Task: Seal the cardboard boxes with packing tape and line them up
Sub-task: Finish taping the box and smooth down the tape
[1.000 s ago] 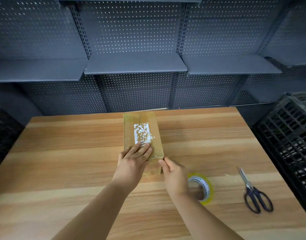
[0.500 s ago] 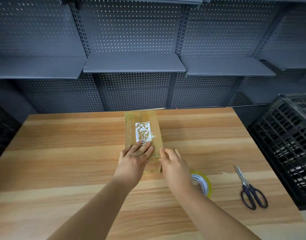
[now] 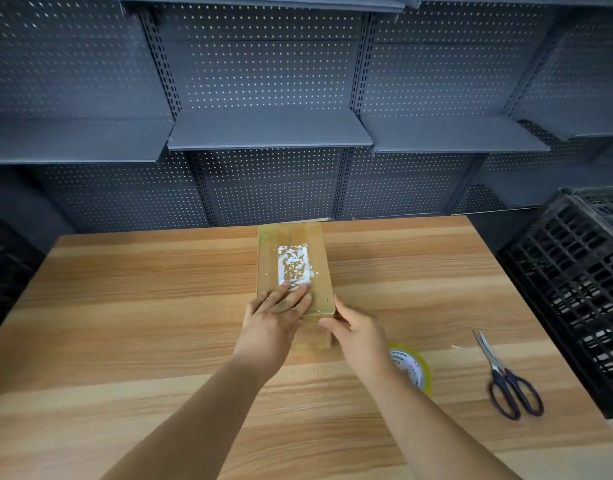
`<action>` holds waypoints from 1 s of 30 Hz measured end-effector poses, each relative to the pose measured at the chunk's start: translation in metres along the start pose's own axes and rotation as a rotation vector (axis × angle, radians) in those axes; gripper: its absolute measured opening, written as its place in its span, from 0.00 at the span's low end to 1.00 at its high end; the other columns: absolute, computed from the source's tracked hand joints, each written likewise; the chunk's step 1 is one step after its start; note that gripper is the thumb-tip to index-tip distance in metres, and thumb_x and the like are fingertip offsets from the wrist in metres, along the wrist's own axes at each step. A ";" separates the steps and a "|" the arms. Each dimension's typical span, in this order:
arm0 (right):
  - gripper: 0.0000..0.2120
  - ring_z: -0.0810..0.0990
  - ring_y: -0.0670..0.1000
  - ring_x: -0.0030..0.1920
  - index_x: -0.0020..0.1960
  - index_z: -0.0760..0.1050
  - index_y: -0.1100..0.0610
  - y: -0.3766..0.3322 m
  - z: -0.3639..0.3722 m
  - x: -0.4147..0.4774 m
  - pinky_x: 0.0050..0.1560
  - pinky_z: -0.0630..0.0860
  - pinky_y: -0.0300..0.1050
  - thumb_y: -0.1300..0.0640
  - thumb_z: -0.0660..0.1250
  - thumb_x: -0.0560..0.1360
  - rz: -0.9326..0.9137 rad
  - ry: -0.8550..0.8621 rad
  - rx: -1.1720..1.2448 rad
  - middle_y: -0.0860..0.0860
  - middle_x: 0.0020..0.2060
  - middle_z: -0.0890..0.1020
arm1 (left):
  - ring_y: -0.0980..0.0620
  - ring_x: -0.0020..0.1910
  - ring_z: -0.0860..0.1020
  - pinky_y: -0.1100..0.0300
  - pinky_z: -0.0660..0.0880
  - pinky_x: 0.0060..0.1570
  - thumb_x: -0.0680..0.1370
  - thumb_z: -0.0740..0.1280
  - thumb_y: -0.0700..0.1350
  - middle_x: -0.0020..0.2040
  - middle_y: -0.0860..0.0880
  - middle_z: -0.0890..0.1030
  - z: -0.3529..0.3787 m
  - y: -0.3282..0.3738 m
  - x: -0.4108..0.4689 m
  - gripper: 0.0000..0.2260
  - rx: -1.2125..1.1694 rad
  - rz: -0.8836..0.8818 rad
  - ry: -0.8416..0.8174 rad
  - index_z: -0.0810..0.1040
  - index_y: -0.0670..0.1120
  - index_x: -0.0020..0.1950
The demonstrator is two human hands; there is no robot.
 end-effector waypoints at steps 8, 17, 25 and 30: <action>0.20 0.68 0.41 0.66 0.68 0.76 0.54 -0.037 0.037 0.009 0.69 0.66 0.42 0.51 0.68 0.77 -0.399 -0.241 -0.329 0.39 0.66 0.74 | 0.51 0.67 0.75 0.72 0.66 0.61 0.76 0.71 0.38 0.67 0.48 0.76 0.019 -0.028 -0.037 0.26 -0.479 -0.497 0.046 0.70 0.44 0.72; 0.24 0.71 0.49 0.68 0.66 0.77 0.47 0.004 0.033 0.015 0.62 0.66 0.52 0.43 0.72 0.72 -0.371 -0.132 -0.761 0.46 0.71 0.72 | 0.52 0.70 0.71 0.61 0.73 0.60 0.82 0.59 0.53 0.80 0.53 0.51 0.037 -0.033 -0.035 0.27 -0.322 -0.456 -0.154 0.49 0.61 0.77; 0.22 0.75 0.49 0.63 0.63 0.79 0.47 0.010 0.032 0.008 0.58 0.59 0.44 0.43 0.67 0.71 -0.417 -0.043 -0.741 0.47 0.69 0.75 | 0.45 0.51 0.81 0.54 0.77 0.44 0.78 0.55 0.31 0.74 0.55 0.32 0.057 -0.033 -0.045 0.43 -0.040 -0.442 -0.350 0.21 0.61 0.66; 0.22 0.75 0.49 0.65 0.64 0.79 0.46 0.013 0.031 0.014 0.59 0.59 0.44 0.43 0.66 0.71 -0.412 -0.063 -0.711 0.46 0.69 0.75 | 0.42 0.56 0.80 0.51 0.76 0.52 0.84 0.51 0.52 0.79 0.49 0.57 0.051 -0.026 -0.047 0.32 -0.281 -0.496 -0.254 0.25 0.64 0.69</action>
Point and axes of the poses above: each hand's wrist, its own x-axis towards the middle knuckle, its own z-axis out of the palm, y = z × x, the point moved 8 cm from there along x, towards the middle knuckle
